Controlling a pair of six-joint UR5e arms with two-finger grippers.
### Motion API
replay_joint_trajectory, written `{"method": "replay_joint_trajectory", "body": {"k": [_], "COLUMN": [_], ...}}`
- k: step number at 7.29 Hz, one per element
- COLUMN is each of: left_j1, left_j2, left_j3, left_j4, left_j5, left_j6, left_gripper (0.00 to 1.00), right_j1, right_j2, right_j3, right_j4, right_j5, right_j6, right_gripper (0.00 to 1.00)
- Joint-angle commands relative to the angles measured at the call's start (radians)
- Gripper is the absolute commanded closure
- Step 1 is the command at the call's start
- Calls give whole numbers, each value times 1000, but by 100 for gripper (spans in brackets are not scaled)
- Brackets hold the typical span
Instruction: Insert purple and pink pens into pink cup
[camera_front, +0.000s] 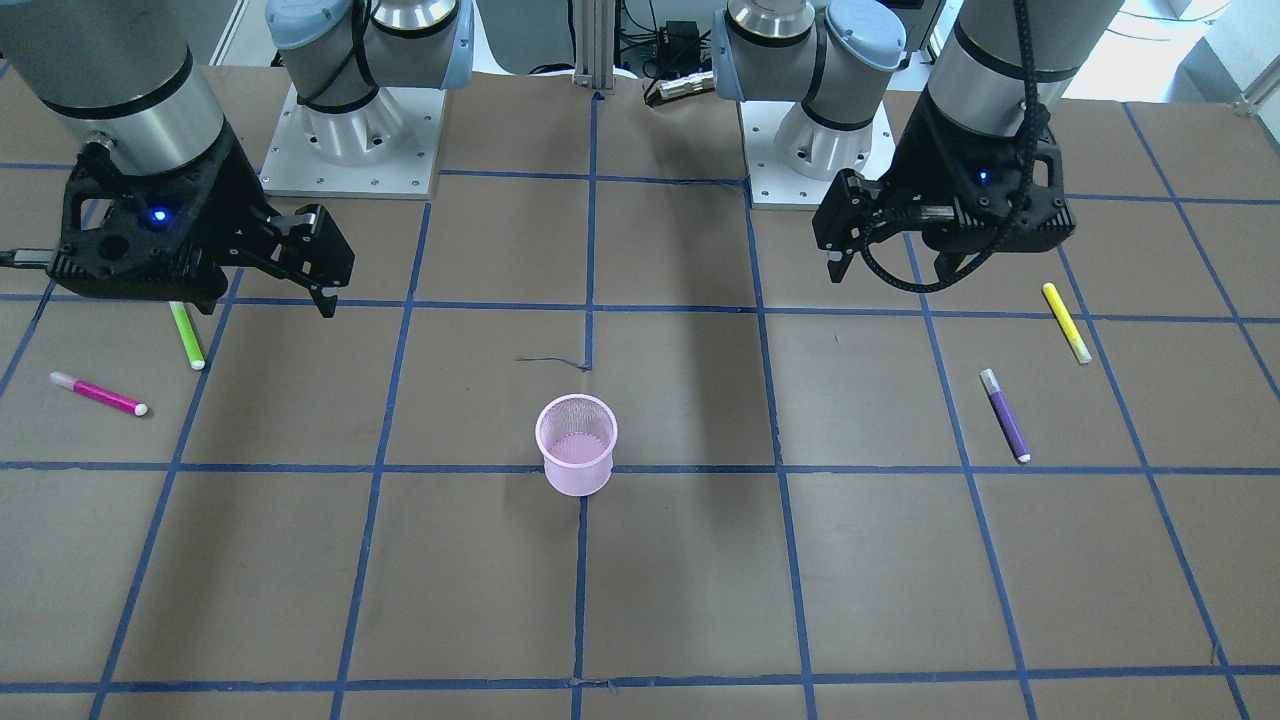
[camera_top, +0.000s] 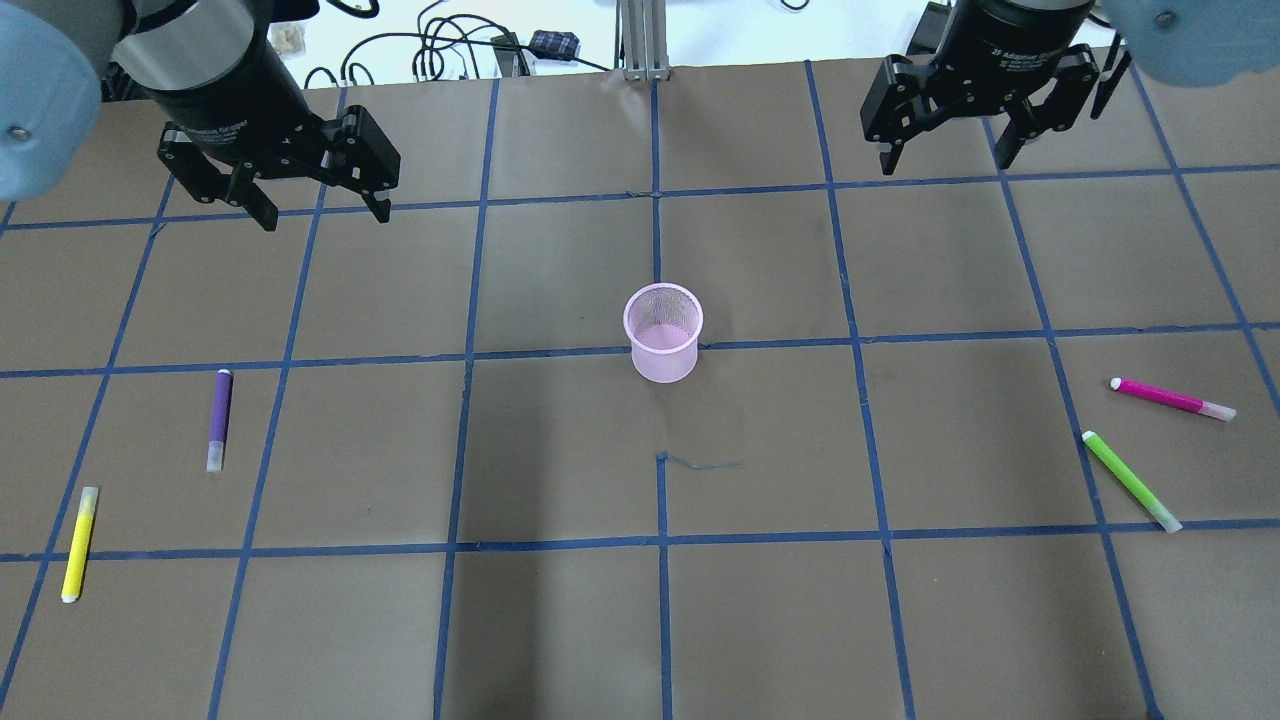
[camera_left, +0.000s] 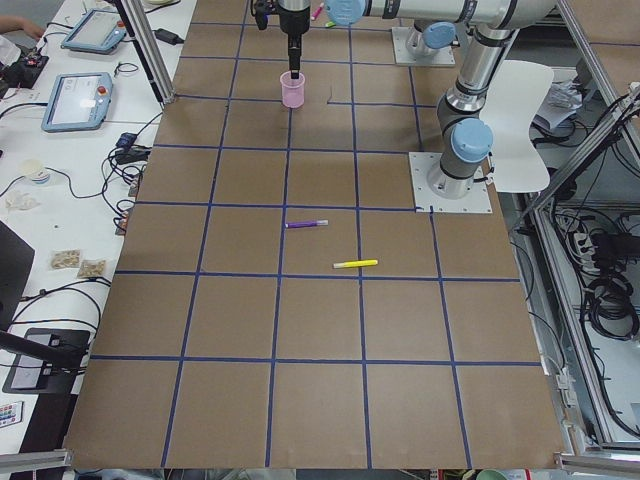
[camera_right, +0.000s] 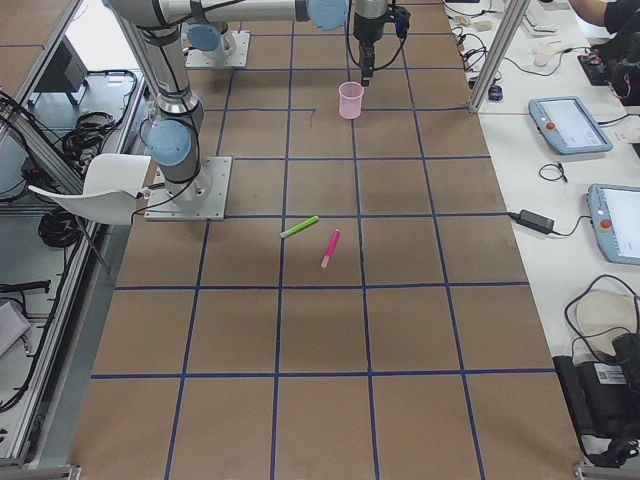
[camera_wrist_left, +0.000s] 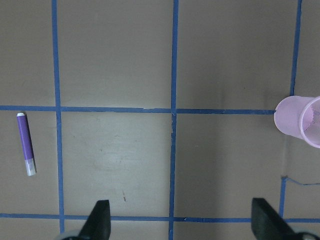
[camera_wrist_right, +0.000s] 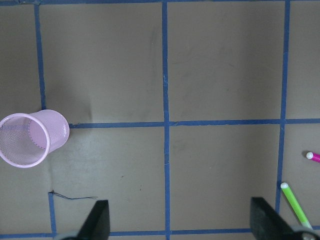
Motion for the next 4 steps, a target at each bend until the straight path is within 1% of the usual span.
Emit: {"method": "replay_joint_trajectory", "body": {"k": [1,3,4], "left_j1": [-1,1,-1], "left_j2": [-5,0,-3], "left_j3": [1,2,1], "left_j4": [1,1,1], "left_j5": [-5,-7,-5], "left_j6": [0,0,0], "left_gripper": [0,0,0], "right_j1": [0,-1,-12], "right_j2": [2,5,7], "right_j3": [8,0,-4], "right_j4": [4,12,6], "right_j5": [-4,-12,2], "right_j6": [-2,-26,-154], "right_gripper": [0,0,0]}}
